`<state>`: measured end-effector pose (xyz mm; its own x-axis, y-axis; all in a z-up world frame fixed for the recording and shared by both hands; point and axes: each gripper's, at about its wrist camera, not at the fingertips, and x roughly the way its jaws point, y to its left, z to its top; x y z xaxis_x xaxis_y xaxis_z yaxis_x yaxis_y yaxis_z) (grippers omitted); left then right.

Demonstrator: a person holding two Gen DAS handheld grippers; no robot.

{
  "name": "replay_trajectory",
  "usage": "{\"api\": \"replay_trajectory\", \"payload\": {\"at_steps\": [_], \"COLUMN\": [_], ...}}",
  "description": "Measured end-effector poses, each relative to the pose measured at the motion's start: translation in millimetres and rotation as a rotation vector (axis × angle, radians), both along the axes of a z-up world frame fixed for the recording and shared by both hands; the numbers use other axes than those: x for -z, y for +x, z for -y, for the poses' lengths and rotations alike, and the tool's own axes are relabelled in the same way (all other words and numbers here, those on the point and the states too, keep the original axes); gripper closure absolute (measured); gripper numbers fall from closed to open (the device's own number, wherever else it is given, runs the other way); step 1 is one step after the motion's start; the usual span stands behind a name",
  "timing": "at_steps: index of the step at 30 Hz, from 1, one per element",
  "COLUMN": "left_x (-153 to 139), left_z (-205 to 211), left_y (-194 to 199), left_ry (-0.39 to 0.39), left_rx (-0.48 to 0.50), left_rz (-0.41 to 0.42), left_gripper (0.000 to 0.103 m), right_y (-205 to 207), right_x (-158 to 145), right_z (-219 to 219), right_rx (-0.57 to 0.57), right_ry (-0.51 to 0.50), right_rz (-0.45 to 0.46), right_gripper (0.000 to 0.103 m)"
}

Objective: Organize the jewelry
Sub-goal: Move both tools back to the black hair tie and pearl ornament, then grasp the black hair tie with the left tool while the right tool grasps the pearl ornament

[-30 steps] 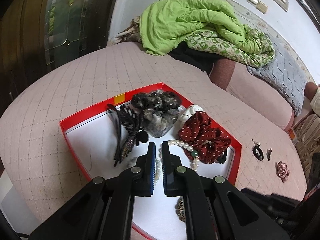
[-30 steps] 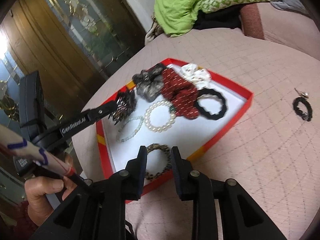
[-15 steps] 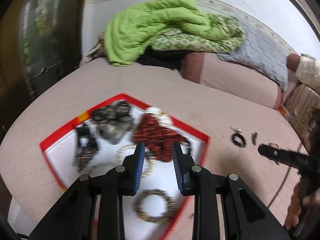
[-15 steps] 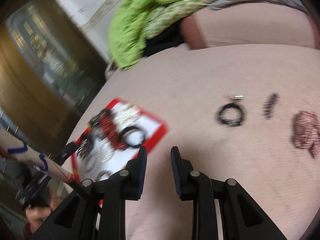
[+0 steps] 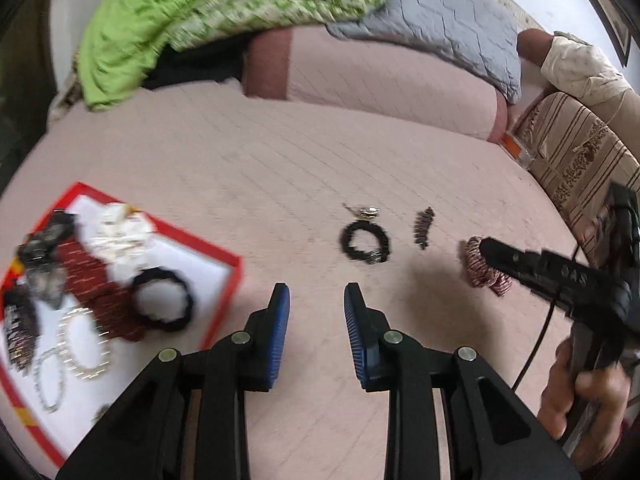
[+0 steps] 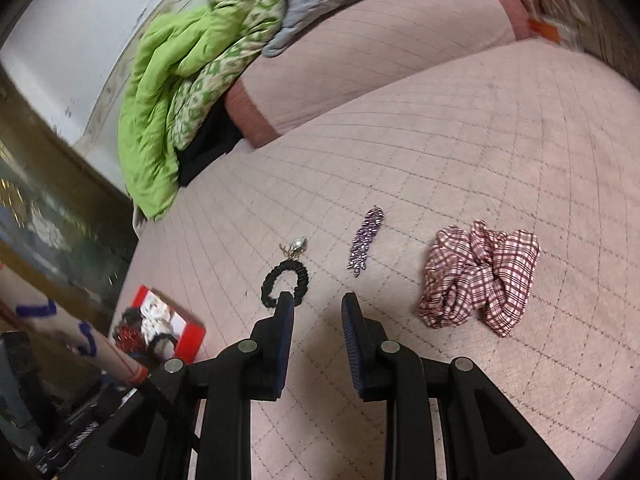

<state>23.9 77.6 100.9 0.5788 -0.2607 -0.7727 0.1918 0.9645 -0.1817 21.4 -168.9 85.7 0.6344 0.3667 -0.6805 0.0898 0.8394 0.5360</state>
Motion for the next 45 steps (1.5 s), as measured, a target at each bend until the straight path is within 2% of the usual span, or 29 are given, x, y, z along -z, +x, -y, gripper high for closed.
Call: {"api": "replay_trajectory", "payload": {"at_steps": [8, 14, 17, 18, 20, 21, 26, 31, 35, 37, 39, 42, 45], "left_x": [37.3, 55.1, 69.6, 71.1, 72.6, 72.6, 72.2, 71.9, 72.6, 74.1, 75.1, 75.2, 75.7], "left_z": [33.3, 47.2, 57.3, 60.1, 65.2, 65.2, 51.5, 35.9, 34.4, 32.8, 32.8, 33.3, 33.5], "left_y": [69.1, 105.2, 115.7, 114.6, 109.2, 104.1, 62.6, 23.4, 24.0, 27.6, 30.8, 34.6, 34.8], "left_ry": [-0.049, -0.034, 0.014, 0.038, 0.101, 0.106, 0.075, 0.053, 0.052, 0.048, 0.041, 0.034, 0.033], "left_rx": [0.000, -0.002, 0.001, 0.000, -0.002, 0.001, 0.032, 0.042, 0.051, 0.050, 0.049, 0.041, 0.042], "left_rz": [-0.177, -0.225, -0.238, -0.210, -0.165, -0.145, -0.122, -0.121, -0.110, -0.102, -0.099, -0.096, -0.095], "left_gripper": [0.076, 0.076, 0.078, 0.081, 0.093, 0.095, 0.096, 0.096, 0.096, 0.096, 0.096, 0.096, 0.096], "right_y": [-1.9, -2.9, -2.8, -2.5, -1.6, -0.6, 10.2, 36.7, 68.4, 79.9, 85.8, 97.6, 111.7], "right_x": [1.9, 2.0, 0.3, 0.1, 1.2, 3.1, 9.6, 17.4, 23.3, 30.0, 29.2, 24.8, 31.9], "right_z": [16.8, 22.4, 24.0, 25.0, 27.7, 29.0, 28.7, 14.1, 2.1, 1.4, -4.7, -27.7, -53.1], "right_rx": [0.023, 0.025, 0.027, 0.033, 0.047, 0.060, 0.082, 0.045, 0.006, 0.015, 0.003, -0.091, -0.178], "right_ry": [0.083, 0.108, 0.107, 0.105, 0.105, 0.104, 0.079, -0.006, -0.107, -0.125, -0.157, -0.172, -0.184], "right_rz": [0.000, 0.001, 0.008, 0.009, 0.007, 0.002, -0.023, -0.049, -0.061, -0.083, -0.069, -0.023, -0.030], "right_gripper": [0.076, 0.075, 0.074, 0.074, 0.072, 0.071, 0.071, 0.071, 0.071, 0.071, 0.071, 0.071, 0.071]}}
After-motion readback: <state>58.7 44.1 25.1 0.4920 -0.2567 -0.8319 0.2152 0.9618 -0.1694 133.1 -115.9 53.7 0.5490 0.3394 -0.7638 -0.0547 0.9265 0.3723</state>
